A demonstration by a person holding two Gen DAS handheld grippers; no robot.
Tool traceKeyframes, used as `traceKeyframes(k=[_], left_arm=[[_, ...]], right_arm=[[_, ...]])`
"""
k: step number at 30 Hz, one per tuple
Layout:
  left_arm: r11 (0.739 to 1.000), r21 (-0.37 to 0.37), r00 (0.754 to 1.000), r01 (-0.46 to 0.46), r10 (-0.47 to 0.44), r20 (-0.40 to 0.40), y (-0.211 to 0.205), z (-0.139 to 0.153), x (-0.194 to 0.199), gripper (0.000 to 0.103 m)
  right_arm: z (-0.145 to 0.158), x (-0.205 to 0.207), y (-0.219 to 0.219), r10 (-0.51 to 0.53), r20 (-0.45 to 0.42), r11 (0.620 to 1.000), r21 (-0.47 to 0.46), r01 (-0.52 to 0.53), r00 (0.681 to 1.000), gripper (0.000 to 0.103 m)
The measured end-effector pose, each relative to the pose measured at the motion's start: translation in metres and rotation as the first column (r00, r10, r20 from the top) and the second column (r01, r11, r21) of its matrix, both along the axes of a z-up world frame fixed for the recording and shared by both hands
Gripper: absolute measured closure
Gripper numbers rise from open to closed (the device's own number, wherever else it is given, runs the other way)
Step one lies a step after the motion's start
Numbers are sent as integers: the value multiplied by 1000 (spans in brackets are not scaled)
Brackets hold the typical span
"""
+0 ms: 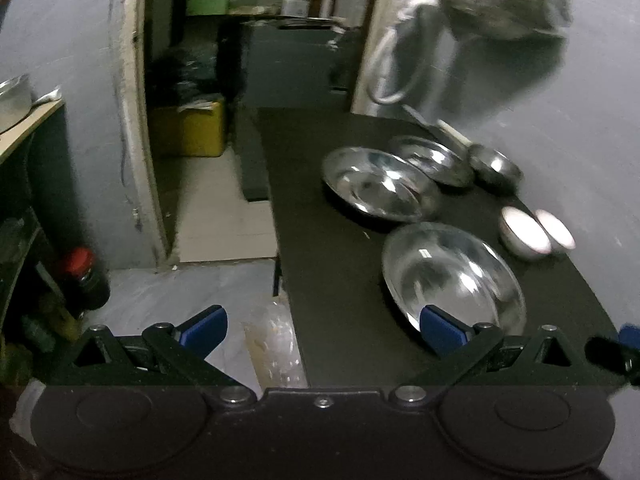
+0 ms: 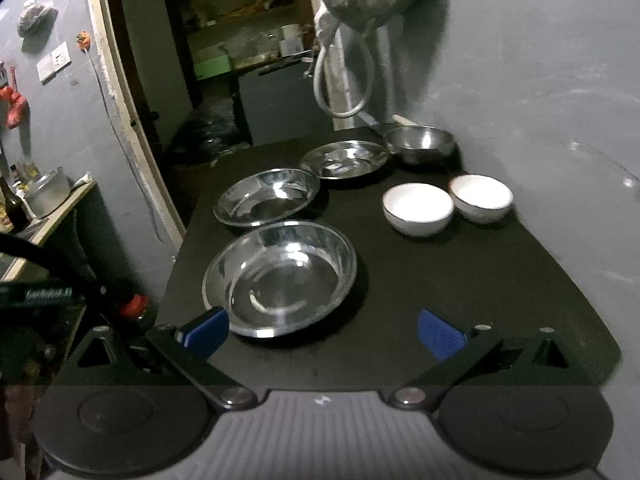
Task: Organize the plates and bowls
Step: 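Grasp the large steel plate rim with the left gripper while the right gripper grasps it too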
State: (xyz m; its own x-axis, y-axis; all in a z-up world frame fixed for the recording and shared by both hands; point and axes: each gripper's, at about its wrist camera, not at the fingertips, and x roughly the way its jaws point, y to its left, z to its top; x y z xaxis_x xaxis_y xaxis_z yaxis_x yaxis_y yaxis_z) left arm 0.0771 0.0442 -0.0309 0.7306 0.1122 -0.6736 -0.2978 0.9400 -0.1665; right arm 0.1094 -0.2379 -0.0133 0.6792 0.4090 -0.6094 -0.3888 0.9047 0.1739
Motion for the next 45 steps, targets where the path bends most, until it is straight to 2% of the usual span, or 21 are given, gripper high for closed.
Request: traceKeyframes(k=[5,11,14,17,20,22,30,32,33,35,37,41,45], left_arm=[[994,9,993,-112,112,-39,17,5,67,1],[987,-6,986,-161,160,-42,33,3,149,1],[985,-16,984,-172,171,-53,38,-5,180,1],[983,-18,980,-183,181,-80,37,-14,205,1],[983,-27,979,-183,179,-98,36,-24,222,2],[982,-34,977,-188,183,-108,36,-29,229,4],[975,-91,974,-205,194,-118,44,-41,236,24],[974,-103,974,-203,191,-119,45,-44,239,34],[973,-114,976,-199,185,-119,46,-46,241,37],[973,-138,978,-188,172,-120,46,-48,242,58],[971,-157,979,-182,164,-121,45,-50,242,69],[967,-162,977,-196,178,-117,44,-52,239,80],[969,-148,977,-200,186,-106,42,-51,233,86]], right_arm=[[1,63,18,77,0,997,24,-77,997,0],[0,145,44,164,14,985,48,-165,986,0],[-8,184,57,168,-20,985,54,-166,986,0],[-21,220,66,162,-89,985,69,-156,983,0],[-32,243,75,171,-120,983,84,-162,978,1],[-38,254,79,174,-137,982,92,-163,975,6],[-55,272,95,198,-197,978,112,-179,960,29],[-59,276,98,201,-211,977,118,-180,957,36],[-60,276,99,204,-218,976,121,-181,954,44],[-63,278,102,204,-230,976,120,-180,952,54],[-64,277,105,206,-233,976,117,-183,951,66],[-64,274,108,198,-217,979,92,-182,956,73],[-61,269,107,193,-200,980,77,-181,961,78]])
